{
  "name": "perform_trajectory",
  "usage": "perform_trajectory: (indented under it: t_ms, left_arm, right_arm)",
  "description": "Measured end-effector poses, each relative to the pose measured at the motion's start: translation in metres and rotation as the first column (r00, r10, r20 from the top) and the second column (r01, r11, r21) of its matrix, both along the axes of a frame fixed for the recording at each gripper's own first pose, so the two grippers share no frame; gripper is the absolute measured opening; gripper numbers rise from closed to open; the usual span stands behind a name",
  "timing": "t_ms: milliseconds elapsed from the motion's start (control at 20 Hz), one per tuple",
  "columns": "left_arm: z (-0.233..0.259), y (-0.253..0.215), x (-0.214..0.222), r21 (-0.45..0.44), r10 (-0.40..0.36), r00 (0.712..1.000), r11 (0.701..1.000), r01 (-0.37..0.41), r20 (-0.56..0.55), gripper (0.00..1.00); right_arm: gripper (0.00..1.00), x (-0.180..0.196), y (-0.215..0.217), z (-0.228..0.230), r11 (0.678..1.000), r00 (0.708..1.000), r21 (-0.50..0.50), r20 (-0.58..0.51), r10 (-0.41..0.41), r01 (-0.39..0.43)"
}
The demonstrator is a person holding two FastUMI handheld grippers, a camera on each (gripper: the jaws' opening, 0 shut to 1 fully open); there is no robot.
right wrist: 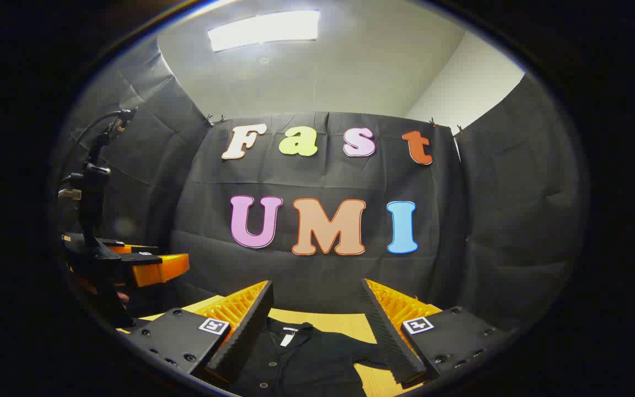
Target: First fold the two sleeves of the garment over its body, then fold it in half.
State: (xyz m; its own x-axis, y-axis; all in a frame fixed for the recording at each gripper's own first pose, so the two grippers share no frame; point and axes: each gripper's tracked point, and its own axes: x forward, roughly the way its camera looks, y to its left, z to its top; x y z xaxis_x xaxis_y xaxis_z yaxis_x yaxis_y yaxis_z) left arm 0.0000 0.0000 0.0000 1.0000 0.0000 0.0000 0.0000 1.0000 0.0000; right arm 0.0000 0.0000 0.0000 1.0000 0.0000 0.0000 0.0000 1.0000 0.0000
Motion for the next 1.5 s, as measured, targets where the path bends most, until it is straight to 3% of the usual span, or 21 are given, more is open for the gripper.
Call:
perform_trajectory:
  t_ms: [700, 1500]
  left_arm:
    - [0.002, 0.006, -0.009, -0.003, 0.002, 1.0, 1.0, -0.002, 0.011, 0.92]
    - [0.009, 0.016, -0.014, -0.01, 0.015, 0.999, 1.0, -0.015, 0.04, 0.92]
  right_arm:
    - [0.98, 0.001, -0.019, 0.015, 0.999, 0.998, -0.005, 0.049, -0.033, 0.034]
    - [0.98, 0.001, -0.004, 0.02, 1.0, 0.999, -0.004, 0.052, 0.004, -0.004]
